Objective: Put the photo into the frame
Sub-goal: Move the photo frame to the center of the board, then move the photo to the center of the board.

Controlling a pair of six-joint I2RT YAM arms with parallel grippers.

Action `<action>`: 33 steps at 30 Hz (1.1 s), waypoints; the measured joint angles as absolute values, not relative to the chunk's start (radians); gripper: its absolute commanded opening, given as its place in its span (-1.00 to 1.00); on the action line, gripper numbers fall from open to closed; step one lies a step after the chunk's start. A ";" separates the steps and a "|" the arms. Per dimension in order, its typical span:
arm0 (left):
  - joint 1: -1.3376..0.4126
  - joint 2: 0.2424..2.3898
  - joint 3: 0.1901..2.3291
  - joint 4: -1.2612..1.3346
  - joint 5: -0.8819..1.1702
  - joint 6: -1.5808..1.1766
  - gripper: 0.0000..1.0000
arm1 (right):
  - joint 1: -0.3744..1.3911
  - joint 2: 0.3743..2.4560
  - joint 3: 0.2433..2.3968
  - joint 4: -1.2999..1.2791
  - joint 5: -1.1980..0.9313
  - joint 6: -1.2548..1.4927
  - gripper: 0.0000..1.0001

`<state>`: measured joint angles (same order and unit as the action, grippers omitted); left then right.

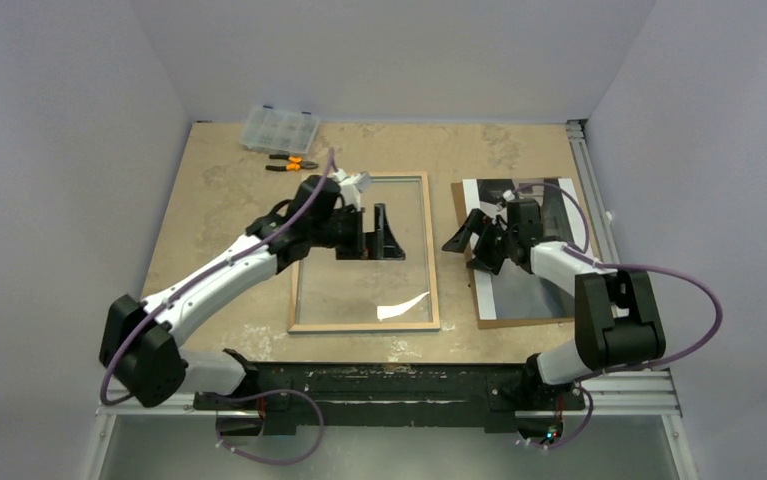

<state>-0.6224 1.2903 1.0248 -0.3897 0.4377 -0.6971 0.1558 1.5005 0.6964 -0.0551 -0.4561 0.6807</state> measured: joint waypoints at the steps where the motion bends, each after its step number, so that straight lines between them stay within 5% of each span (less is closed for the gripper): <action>1: -0.649 1.329 1.059 -0.385 0.433 -0.698 1.00 | 0.133 1.480 0.691 -0.067 -0.456 0.677 0.76; 15: -0.923 1.885 1.501 -0.462 0.300 -0.811 0.92 | -0.140 1.320 0.761 -0.414 -0.096 0.583 0.84; 33: -0.930 1.918 1.520 -0.469 0.253 -0.854 0.85 | -0.140 1.454 0.772 -0.394 -0.056 0.537 0.79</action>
